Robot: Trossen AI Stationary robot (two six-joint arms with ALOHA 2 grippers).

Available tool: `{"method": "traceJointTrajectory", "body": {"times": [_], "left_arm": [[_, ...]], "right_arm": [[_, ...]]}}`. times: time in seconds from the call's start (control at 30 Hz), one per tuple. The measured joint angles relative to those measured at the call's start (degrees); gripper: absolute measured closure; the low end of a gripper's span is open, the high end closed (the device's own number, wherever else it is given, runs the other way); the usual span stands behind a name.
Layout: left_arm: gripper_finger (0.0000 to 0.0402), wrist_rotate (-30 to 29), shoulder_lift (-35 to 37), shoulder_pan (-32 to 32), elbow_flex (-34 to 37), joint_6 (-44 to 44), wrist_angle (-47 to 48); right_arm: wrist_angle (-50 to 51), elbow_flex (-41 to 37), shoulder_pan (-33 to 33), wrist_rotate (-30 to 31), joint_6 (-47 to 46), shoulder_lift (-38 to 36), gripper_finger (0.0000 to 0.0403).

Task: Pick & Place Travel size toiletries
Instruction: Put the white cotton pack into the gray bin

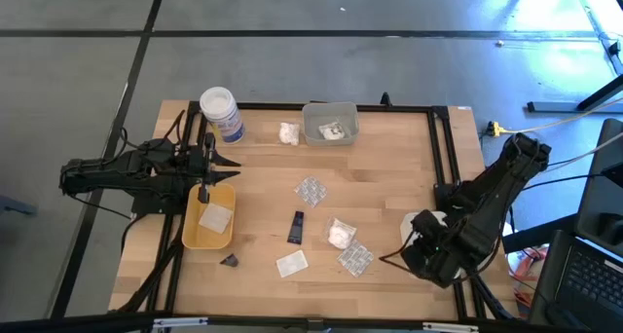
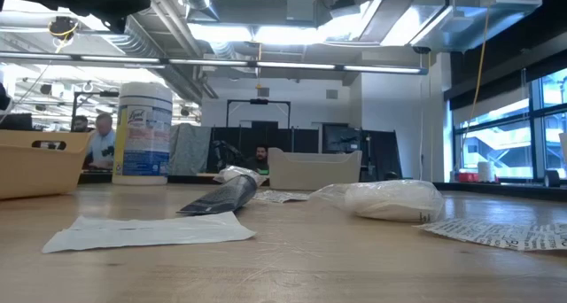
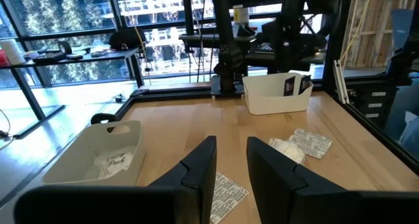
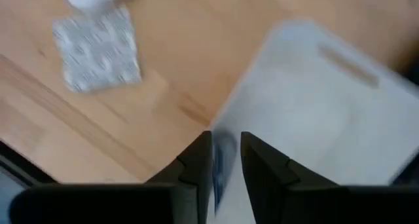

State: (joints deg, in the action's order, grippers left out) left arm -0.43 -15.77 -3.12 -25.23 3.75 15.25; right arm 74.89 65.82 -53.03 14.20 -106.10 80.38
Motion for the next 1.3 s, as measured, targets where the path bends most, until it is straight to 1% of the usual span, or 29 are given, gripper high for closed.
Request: {"method": "traceJointTrajectory", "body": {"times": [0.17,0.37,0.5,0.6,0.83,1.0,1.13,1.3], "left_arm": [[0.0320,0.0,0.0,0.0,0.0,0.0,0.0],[0.0320,0.0,0.0,0.0,0.0,0.0,0.0],[0.0320,0.0,0.0,0.0,0.0,0.0,0.0],[0.0320,0.0,0.0,0.0,0.0,0.0,0.0],[0.0320,0.0,0.0,0.0,0.0,0.0,0.0],[0.0320,0.0,0.0,0.0,0.0,0.0,0.0],[0.0320,0.0,0.0,0.0,0.0,0.0,0.0],[0.0320,0.0,0.0,0.0,0.0,0.0,0.0]], "right_arm": [[0.2,0.0,2.6,7.9,5.8,-2.6,0.0335],[1.5,0.0,7.4,18.5,17.0,-3.1,0.0351],[1.7,0.0,11.9,21.4,26.3,-3.1,0.0373],[1.7,0.0,15.8,22.0,33.3,-3.1,0.0396],[0.4,0.0,23.3,22.3,47.3,-3.1,0.0399],[-2.1,0.0,27.1,21.0,55.4,-3.8,0.0400],[-7.1,0.0,28.9,20.3,60.5,-5.2,0.0401],[-16.7,0.0,29.2,16.4,68.4,-6.0,0.0401]]}}
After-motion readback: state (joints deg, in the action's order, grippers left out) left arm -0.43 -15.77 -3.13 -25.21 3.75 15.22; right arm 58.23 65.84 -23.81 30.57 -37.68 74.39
